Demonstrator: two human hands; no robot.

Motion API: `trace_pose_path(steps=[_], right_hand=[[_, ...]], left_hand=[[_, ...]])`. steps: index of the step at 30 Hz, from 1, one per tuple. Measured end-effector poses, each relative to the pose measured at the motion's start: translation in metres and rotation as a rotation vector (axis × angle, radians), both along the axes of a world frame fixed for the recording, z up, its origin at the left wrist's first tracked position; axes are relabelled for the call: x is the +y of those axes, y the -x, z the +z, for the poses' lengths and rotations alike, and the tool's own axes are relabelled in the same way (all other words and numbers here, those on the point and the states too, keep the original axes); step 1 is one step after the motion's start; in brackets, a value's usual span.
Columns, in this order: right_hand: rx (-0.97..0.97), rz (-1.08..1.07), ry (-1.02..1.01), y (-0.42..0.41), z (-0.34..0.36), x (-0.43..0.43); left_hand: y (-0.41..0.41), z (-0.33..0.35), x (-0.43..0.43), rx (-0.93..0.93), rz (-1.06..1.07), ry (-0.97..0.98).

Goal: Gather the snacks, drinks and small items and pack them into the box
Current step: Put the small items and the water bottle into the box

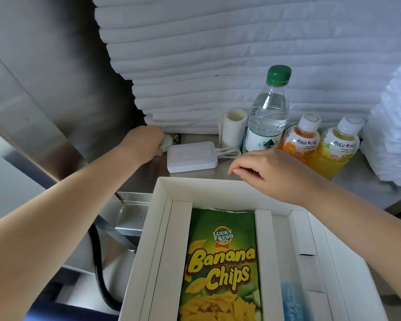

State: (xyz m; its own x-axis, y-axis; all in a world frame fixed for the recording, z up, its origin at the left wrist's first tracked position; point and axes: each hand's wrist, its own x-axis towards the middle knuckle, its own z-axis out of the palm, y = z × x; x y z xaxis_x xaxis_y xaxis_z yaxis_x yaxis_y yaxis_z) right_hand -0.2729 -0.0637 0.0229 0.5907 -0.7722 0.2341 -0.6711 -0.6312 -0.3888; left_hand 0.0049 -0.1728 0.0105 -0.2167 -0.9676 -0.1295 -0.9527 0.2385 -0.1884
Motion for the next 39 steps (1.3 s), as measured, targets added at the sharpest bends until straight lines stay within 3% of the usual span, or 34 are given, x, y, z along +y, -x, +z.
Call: trace_pose_path(steps=[5, 11, 18, 25, 28, 35, 39], right_hand=[[0.017, 0.0, 0.004, -0.001, 0.001, 0.001], [0.01, 0.001, 0.027, 0.0, 0.003, 0.003], [-0.104, -0.036, 0.018, -0.001, 0.005, 0.006], [-0.243, -0.007, -0.195, 0.002, 0.013, 0.023], [-0.166, 0.046, -0.274, 0.011, 0.015, 0.032], [0.051, 0.039, -0.134, 0.032, 0.025, 0.056], [0.175, -0.005, -0.279, 0.043, 0.028, 0.062]], left_hand=[[-0.01, -0.028, 0.009, 0.27, 0.006, 0.147], [-0.013, -0.012, 0.024, 0.221, -0.025, 0.427], [0.023, 0.043, 0.096, 0.404, -0.238, 0.667], [0.061, 0.043, 0.169, 0.496, -0.374, 0.426], [0.069, 0.038, 0.184, 0.483, -0.397, 0.33], [0.083, 0.025, 0.198, 0.482, -0.432, 0.229], [0.098, 0.007, 0.201, 0.522, -0.436, 0.104]])
